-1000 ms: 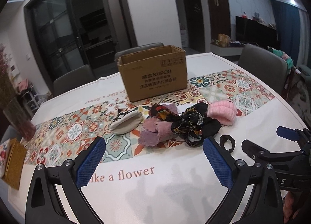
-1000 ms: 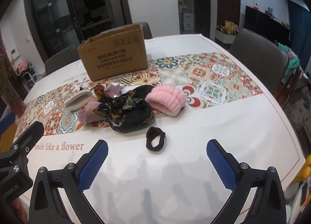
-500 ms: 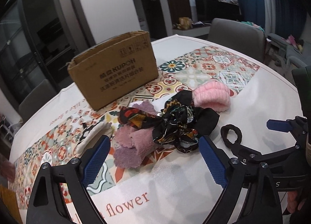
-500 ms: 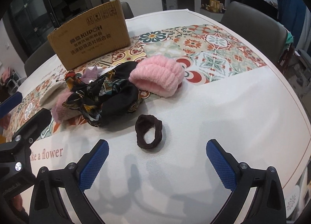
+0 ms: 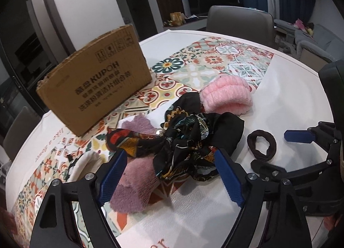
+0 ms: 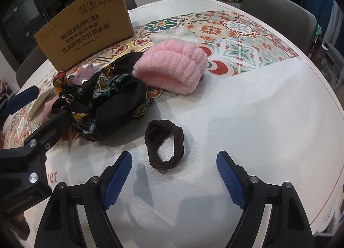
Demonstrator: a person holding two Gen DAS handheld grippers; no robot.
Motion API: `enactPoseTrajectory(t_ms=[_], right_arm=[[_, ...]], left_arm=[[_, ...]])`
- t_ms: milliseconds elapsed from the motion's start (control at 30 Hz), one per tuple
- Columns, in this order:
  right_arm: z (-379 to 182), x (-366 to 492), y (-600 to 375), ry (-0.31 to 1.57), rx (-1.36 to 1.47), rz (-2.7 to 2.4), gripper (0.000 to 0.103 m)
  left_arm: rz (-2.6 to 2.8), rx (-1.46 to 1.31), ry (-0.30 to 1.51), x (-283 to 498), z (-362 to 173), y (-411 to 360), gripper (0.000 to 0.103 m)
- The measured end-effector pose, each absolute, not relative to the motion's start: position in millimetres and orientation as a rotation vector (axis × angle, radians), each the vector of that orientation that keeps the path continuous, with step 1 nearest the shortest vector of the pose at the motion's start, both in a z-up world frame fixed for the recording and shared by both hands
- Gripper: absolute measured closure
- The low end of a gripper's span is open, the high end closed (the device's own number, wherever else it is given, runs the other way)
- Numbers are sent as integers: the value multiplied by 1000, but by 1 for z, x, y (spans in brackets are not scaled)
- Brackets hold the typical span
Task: Organize soft objects
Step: 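Grasp the brown hair tie with the right tool while the left tool grasps the black scarf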
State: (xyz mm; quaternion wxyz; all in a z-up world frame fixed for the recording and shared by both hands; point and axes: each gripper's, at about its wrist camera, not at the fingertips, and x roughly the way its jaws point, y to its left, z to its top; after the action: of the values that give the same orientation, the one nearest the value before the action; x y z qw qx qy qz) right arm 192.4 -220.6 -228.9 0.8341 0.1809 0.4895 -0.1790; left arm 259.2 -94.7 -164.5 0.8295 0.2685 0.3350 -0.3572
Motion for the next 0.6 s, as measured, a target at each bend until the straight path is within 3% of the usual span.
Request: enactPoseTrajectory(t_ms=[267,600], right_arm=[[-227,201,-207,1025,313,-355,23],[-232,205,-209,1032,282,-364,41]], left_arm=[[-801,579,730,267,-179,-108,24],[-810,571,777,272,-191,-113,45]])
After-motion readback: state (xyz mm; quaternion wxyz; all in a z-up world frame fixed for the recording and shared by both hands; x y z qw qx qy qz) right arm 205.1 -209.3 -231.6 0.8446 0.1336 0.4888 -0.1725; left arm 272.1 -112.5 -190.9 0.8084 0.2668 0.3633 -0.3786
